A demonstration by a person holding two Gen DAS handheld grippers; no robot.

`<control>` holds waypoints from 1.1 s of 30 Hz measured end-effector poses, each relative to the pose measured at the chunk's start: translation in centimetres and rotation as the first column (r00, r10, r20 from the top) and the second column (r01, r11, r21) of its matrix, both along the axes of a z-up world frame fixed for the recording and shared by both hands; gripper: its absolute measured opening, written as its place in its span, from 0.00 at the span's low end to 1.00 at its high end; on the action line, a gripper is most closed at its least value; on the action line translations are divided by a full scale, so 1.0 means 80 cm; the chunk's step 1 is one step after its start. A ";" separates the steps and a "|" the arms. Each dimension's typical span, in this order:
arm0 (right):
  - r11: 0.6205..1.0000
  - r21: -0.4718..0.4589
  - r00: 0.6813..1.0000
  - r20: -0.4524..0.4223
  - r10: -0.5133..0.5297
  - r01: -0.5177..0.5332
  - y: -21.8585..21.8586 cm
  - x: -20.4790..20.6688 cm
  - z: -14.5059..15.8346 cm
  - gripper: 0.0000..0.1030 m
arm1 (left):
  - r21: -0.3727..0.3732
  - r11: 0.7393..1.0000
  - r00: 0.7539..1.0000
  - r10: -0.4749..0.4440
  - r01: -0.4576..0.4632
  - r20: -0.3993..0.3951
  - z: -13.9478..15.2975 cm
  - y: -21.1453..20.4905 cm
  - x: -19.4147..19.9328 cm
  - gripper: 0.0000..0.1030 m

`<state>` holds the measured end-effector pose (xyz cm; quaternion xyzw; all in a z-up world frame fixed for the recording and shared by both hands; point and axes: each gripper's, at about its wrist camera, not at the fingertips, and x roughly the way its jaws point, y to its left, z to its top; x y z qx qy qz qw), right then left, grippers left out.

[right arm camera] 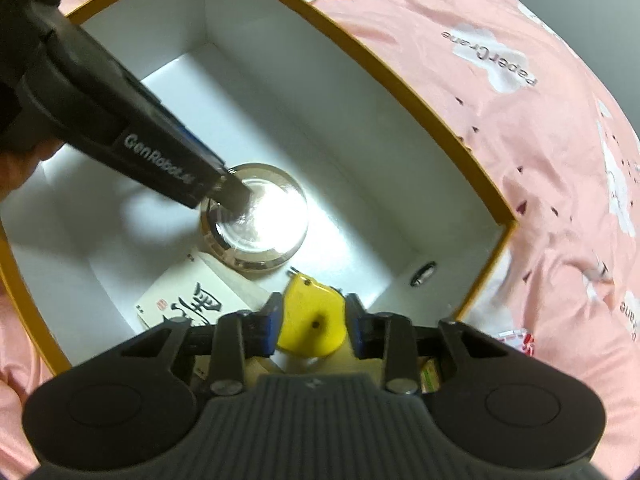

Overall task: Organize rigid objects
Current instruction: 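Open both grippers to drop the compact and tape measure in the box, then withdraw both tools and move the left tool to the green soap bottle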

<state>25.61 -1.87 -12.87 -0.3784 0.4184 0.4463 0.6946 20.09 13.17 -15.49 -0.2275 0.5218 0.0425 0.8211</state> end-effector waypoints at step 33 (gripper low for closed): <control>0.932 0.311 0.980 0.015 -0.200 0.186 -0.079 -0.019 0.066 0.67 | 0.154 0.955 0.929 -0.284 0.253 0.237 0.083 -0.081 -0.027 0.22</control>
